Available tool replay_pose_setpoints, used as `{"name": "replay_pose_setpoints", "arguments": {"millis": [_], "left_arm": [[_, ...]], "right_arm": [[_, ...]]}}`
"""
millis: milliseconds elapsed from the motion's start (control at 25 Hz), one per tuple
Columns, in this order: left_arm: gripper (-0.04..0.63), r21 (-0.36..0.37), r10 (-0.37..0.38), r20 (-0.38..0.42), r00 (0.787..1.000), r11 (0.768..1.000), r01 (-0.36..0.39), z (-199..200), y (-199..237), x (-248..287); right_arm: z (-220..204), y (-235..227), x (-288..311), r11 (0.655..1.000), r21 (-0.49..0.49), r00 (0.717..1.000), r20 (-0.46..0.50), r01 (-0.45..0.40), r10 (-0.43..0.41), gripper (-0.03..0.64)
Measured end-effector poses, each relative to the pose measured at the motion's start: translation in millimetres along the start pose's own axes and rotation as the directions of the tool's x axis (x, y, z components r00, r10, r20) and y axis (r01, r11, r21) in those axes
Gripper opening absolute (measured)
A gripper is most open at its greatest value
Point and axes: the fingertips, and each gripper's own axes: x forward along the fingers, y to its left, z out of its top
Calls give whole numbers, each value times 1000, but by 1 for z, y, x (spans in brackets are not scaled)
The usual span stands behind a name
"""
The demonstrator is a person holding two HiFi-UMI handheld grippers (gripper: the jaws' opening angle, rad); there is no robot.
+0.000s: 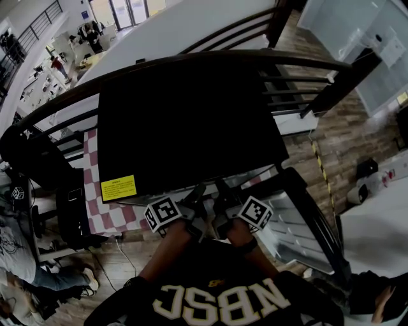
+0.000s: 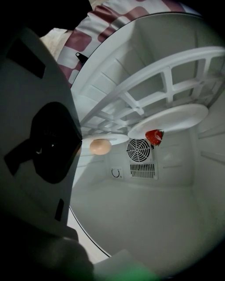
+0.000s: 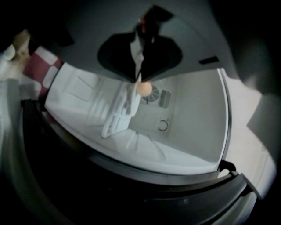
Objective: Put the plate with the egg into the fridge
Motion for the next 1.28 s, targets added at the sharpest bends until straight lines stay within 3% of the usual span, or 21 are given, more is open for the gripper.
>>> {"name": "replay_pose_setpoints", "arguments": {"millis": [160,280,560,680,800,880,920,1000,1160,1280], "left_arm": [[25,8,3,4,1000,1000,-3,2,0,-1],[25,26,-3,30,1000,1000,2,1,-4,-9],[25,170,-19,78,997,985,5,-28,-15,-48],[25,272,-33,137,990,962,-6,-41,-18,-75],[25,386,-45,220,975,921,-45,-47,-20,-104],[25,484,-26,287,958,867,-121,-53,-20,-128],[25,540,-13,322,946,823,-173,-56,-22,-140],[25,649,1,382,924,711,-269,-62,-31,-160],[23,794,-30,444,896,477,-377,-68,-59,-185],[21,846,-59,466,883,322,-425,-63,-73,-198]], "right_arm": [[-3,6,2,994,-112,999,-41,20,-24,62],[-9,10,-3,979,-201,996,-79,33,-49,153],[-23,12,-49,961,-277,995,-87,21,-47,166],[-29,14,-76,919,-394,998,-68,-12,-16,164],[-38,26,-97,836,-547,998,-56,-43,15,110],[-48,33,-112,764,-644,998,-64,-50,10,72],[-54,37,-119,729,-682,997,-71,-54,7,61],[-65,49,-133,658,-750,997,-82,-66,6,50],[-79,75,-145,471,-880,998,-62,-59,8,34],[-92,91,-141,424,-904,998,-49,-56,26,26]]}}
